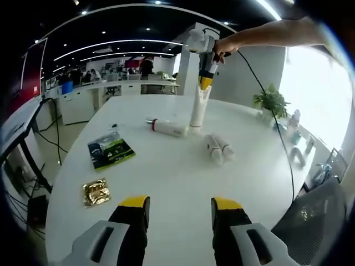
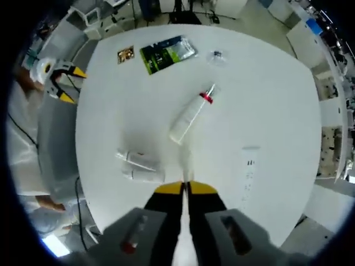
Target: Arrange the skincare products in the storage area until every visible bottle or jar stands upright without overlapping.
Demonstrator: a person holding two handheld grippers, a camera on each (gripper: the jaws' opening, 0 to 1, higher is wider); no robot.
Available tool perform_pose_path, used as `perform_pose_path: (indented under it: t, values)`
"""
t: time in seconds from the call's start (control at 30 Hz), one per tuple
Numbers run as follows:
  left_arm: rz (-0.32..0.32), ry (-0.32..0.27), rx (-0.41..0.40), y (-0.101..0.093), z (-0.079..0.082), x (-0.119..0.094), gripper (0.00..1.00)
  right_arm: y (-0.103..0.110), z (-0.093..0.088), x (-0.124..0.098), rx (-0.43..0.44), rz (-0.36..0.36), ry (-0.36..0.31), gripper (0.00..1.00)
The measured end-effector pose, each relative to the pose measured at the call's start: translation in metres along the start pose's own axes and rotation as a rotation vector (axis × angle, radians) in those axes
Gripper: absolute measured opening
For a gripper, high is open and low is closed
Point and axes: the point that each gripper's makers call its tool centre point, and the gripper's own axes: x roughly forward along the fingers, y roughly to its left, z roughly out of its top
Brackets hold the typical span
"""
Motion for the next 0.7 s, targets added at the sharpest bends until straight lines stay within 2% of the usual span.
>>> perform_pose_path:
  t: [0.1, 0.17, 0.5, 0.6, 0.63, 0.7]
  values:
    - [-0.001, 0.001, 0.001, -0.001, 0.0, 0.0, 0.46, 0.004, -0.001, -0.001, 0.015, 0.021, -0.007, 0.04]
    - [0.0, 0.001, 0.002, 0.0, 0.0, 0.0, 0.46, -0.001, -0.001, -0.003, -0.004, -0.012, -0.016, 0.04]
    - [0.0, -0.002, 0.004, -0.001, 0.0, 0.0, 0.46, -0.006, -0.006, -0.006, 0.023, -0.007, -0.035, 0.11]
    - [0.002, -0.004, 0.004, -0.001, 0.0, 0.0, 0.46, -0.01, 0.002, -0.011, 0.099, 0.005, -0.085, 0.18]
    - [0.001, -0.005, 0.002, 0.0, 0.0, 0.0, 0.46, -0.015, 0.014, -0.015, 0.163, 0.005, -0.145, 0.19]
    - [0.001, -0.007, 0.001, -0.001, 0.001, -0.001, 0.46, -0.023, 0.029, -0.021, 0.2, -0.011, -0.206, 0.21]
